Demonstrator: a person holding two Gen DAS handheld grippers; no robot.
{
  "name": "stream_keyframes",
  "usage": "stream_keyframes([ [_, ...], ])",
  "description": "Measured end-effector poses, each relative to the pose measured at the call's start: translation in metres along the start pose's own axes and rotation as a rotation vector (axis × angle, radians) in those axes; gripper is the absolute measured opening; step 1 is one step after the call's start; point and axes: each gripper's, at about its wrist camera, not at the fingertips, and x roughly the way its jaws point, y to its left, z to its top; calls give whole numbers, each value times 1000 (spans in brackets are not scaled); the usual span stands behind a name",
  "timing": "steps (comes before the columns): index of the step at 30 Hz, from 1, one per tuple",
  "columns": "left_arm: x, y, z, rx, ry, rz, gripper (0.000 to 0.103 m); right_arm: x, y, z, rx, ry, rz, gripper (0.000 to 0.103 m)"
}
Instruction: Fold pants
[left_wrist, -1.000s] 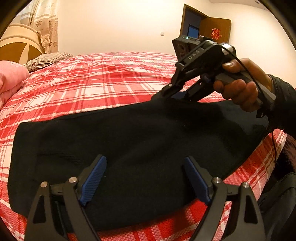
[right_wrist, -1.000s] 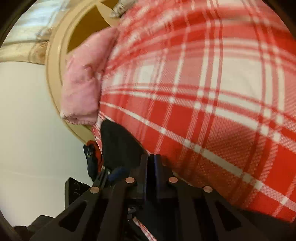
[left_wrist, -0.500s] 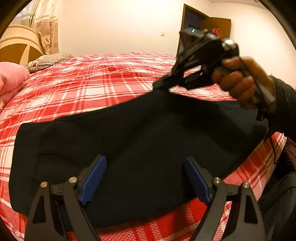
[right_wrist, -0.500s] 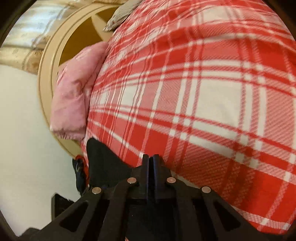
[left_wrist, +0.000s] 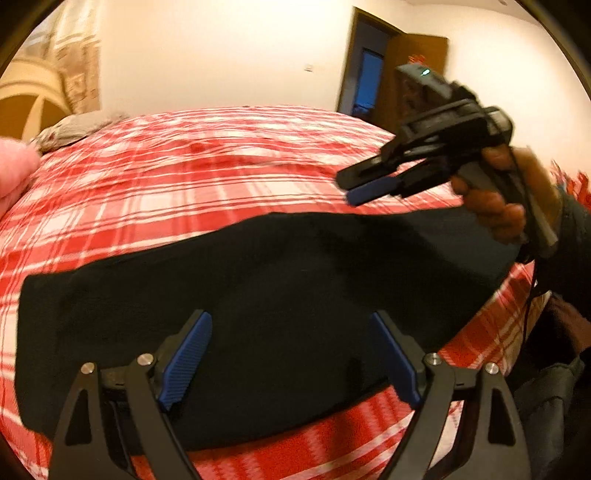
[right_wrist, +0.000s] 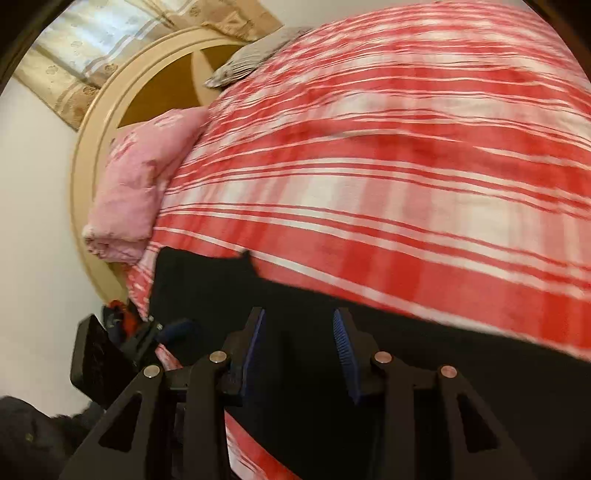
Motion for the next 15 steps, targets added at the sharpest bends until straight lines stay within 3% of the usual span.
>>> stream_keyframes([
  [4, 14, -17, -2, 65, 50, -9, 89, 2, -40, -13, 78, 15, -65, 40],
  [5, 17, -19, -3, 82, 65, 7, 90, -1, -48, -15, 101, 5, -31, 40],
  [7, 21, -24, -4, 115, 76, 34, 93, -12, -55, -15, 123, -24, -8, 40],
  [9, 23, -28, -2, 126, 88, 40, 95, -31, -59, -16, 111, -72, -45, 40],
  [15, 17, -40, 14, 178, 73, 18, 95, -81, -89, -35, 171, -165, -74, 40],
])
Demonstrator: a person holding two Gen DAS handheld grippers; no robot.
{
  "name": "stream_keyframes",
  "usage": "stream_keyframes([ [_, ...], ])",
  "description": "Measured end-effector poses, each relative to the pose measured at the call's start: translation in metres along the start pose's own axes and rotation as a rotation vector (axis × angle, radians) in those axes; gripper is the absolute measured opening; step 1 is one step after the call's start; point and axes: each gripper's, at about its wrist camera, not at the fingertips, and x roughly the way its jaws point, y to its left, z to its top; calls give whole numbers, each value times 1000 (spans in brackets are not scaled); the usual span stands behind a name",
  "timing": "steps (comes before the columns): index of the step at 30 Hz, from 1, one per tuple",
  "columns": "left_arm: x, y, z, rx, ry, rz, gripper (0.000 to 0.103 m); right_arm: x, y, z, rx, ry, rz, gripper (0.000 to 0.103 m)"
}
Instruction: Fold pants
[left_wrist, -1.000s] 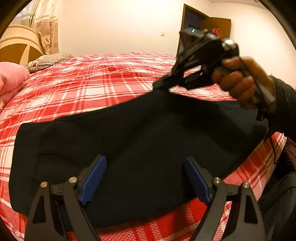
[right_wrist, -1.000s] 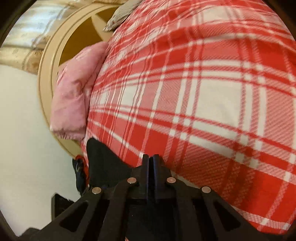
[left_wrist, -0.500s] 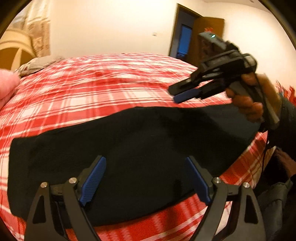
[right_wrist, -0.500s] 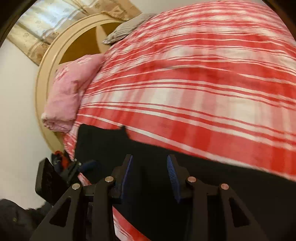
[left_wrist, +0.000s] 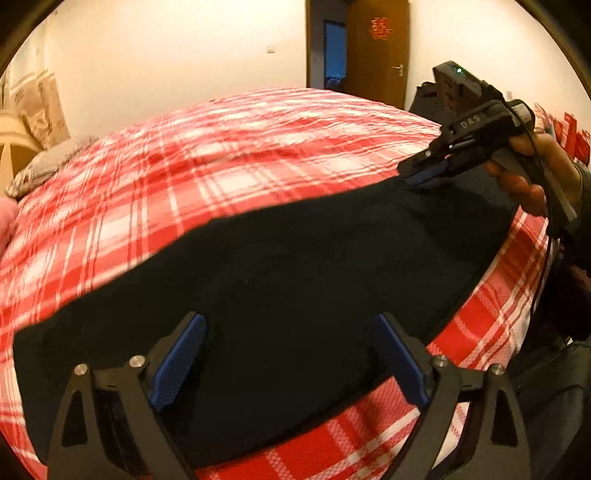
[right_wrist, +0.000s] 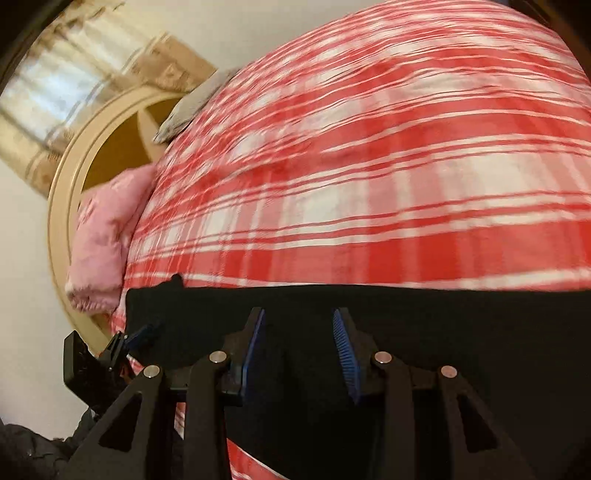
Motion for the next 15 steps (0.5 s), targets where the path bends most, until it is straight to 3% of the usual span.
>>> stream_keyframes([
  [5, 2, 11, -4, -7, 41, 51, 95, -4, 1, -13, -29, -20, 35, 40],
  [8, -17, 50, -17, -88, 39, 178, 95, 7, 18, -11, -83, -9, 56, 40],
  [11, -40, 108, -35, -247, 39, 297, 94, 16, 37, -9, -124, -9, 64, 40],
  [13, -50, 139, -45, -309, 56, 412, 89, 19, 42, -8, -128, -8, 68, 40],
  [15, -56, 165, -52, -368, 53, 457, 80, 23, 46, -9, -129, -3, 68, 40],
])
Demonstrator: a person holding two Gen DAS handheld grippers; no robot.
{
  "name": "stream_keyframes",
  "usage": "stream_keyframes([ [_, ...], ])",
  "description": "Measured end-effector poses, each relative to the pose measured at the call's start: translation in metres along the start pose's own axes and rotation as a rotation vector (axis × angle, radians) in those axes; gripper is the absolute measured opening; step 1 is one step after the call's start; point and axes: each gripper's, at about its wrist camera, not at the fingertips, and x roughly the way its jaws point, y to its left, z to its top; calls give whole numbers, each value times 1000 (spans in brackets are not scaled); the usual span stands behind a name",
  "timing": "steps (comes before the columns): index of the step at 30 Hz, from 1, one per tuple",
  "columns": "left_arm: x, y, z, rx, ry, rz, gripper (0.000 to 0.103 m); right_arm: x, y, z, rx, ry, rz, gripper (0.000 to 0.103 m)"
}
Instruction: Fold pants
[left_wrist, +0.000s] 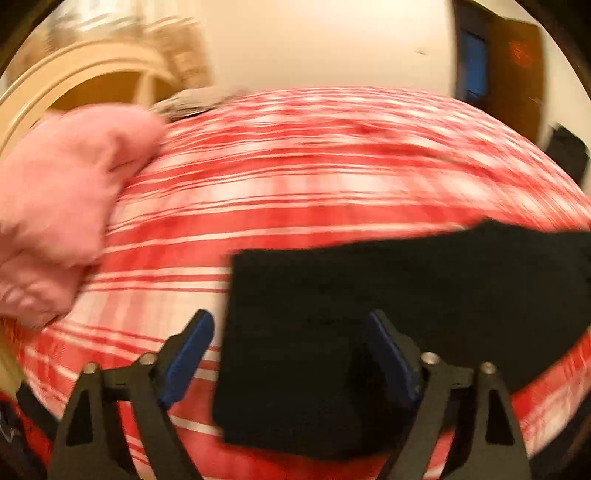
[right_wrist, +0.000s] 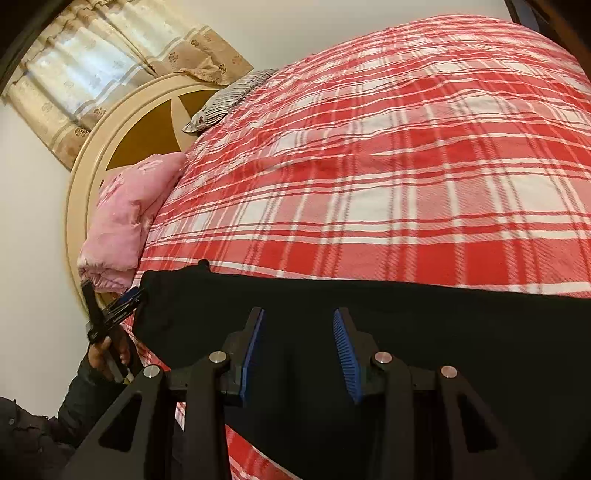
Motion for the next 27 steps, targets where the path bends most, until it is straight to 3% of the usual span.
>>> stream_keyframes([
  [4, 26, 25, 7, -83, 35, -52, 78, 5, 3, -4, 0, 13, -8, 40],
  [8, 42, 12, 12, -102, 60, -130, 72, 10, 2, -7, 13, 19, -12, 40],
  [10, 42, 5, 14, -82, 49, -124, 68, 12, 4, -7, 16, 18, -14, 40],
  [15, 31, 11, 13, -111, 29, -160, 29, 11, 12, -3, 5, -2, -11, 40],
  [16, 28, 13, 12, -128, 19, -173, 26, 10, 13, -2, 3, -8, -10, 40],
  [22, 17, 35, 36, -268, -44, -226, 24, 5, 17, 1, -5, -37, -22, 40],
  [27, 31, 50, 51, -256, -29, -190, 24, 14, 8, -5, 18, -12, -37, 40],
])
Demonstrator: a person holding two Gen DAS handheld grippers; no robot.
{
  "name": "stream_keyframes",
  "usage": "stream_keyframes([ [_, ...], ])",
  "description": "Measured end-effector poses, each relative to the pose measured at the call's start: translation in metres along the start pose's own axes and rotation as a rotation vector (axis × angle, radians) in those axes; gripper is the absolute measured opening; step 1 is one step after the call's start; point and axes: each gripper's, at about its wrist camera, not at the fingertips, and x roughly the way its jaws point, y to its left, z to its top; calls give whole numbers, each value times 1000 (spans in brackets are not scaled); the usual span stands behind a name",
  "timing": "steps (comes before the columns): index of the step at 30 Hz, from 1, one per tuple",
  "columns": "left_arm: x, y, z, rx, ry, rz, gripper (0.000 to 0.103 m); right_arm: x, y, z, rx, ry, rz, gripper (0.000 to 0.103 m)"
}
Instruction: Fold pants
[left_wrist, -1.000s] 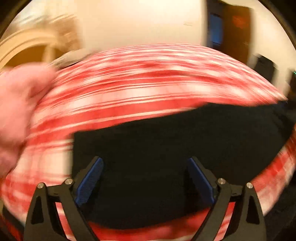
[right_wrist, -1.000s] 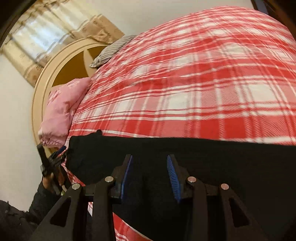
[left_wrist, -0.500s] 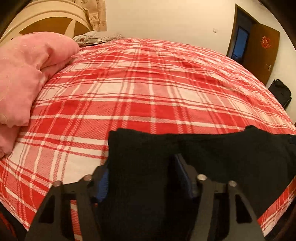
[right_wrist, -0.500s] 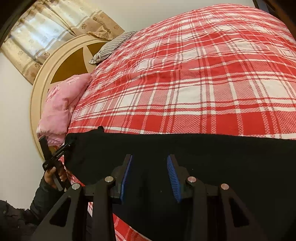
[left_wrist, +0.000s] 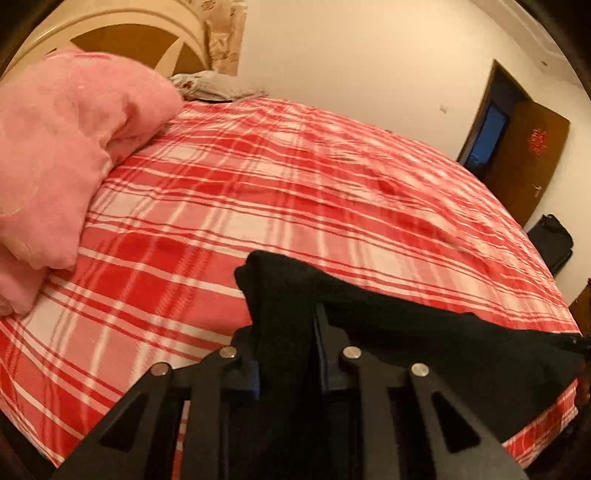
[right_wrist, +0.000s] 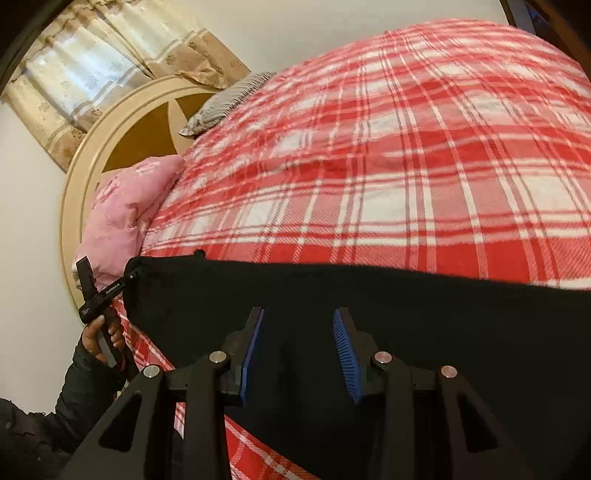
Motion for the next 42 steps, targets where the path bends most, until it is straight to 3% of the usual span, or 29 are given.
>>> stream_keyframes([
  [5, 20, 16, -7, 21, 63, 16, 28, -3, -8, -9, 9, 14, -30, 40],
  [7, 24, 7, -15, 86, 82, 71, 40, -8, -12, -13, 2, 22, -52, 40],
  [10, 13, -4, -18, 145, 50, 110, 51, -18, -19, -19, -2, 13, -78, 40],
  [12, 0, -9, -16, 163, 21, 141, 67, -21, -22, -21, 8, 6, -74, 42],
  [16, -27, -27, -16, 223, -54, 173, 79, -8, -4, -20, -14, 19, -19, 43],
  [20, -34, -61, -25, 279, -59, 99, 79, 20, 39, -23, -123, 85, 64, 43],
  [24, -25, -105, -48, 331, -5, -46, 79, 59, 71, -37, -209, 210, 125, 43],
  [27, -14, -133, -64, 382, 33, -118, 79, 66, 78, -49, -260, 221, 103, 43],
  [32, -2, -154, -84, 411, 111, -181, 79, 60, 70, -63, -239, 295, 156, 43],
  [37, -9, -154, -101, 449, 154, -201, 81, 56, 71, -59, -253, 265, 157, 43],
  [42, -20, -173, -95, 481, 128, -260, 82, 9, 48, -39, -210, 105, 82, 43],
])
